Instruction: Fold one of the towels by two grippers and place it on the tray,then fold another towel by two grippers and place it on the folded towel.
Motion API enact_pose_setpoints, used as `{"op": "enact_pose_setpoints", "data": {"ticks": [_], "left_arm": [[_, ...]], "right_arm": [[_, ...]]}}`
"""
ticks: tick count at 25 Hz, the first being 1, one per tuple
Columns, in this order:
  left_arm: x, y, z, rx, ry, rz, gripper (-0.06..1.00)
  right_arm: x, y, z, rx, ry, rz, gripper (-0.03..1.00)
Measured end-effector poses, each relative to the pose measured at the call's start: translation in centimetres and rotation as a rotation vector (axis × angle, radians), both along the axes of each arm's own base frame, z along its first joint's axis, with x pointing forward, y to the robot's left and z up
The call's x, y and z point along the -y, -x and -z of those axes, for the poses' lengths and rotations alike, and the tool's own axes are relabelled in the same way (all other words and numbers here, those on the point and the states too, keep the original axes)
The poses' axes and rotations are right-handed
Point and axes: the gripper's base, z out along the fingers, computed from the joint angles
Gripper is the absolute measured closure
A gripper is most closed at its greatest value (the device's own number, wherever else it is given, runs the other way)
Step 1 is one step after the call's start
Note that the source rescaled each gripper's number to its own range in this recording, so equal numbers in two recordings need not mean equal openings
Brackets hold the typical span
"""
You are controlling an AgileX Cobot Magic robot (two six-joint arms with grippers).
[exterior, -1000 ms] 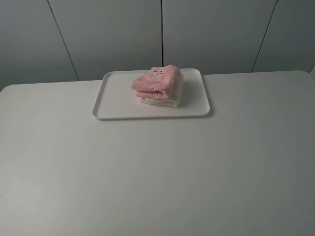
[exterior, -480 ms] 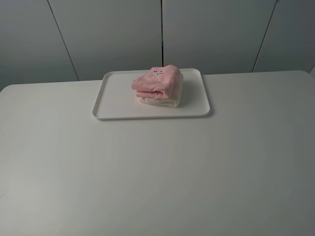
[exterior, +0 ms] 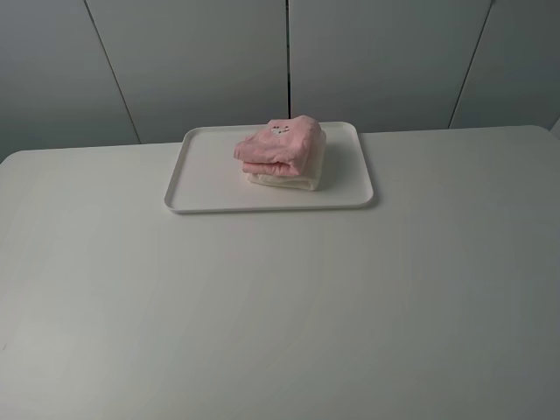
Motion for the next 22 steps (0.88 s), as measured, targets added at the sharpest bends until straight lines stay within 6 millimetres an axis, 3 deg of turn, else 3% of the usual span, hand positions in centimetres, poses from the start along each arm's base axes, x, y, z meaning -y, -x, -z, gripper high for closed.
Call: {"op": "enact_pose_setpoints", "data": {"ticks": [22], "left_arm": [[0.0,0.0,0.0,0.0,0.0,0.0,-0.05]], "right_arm": [[0.0,0.0,0.0,0.0,0.0,0.0,-0.03]]}}
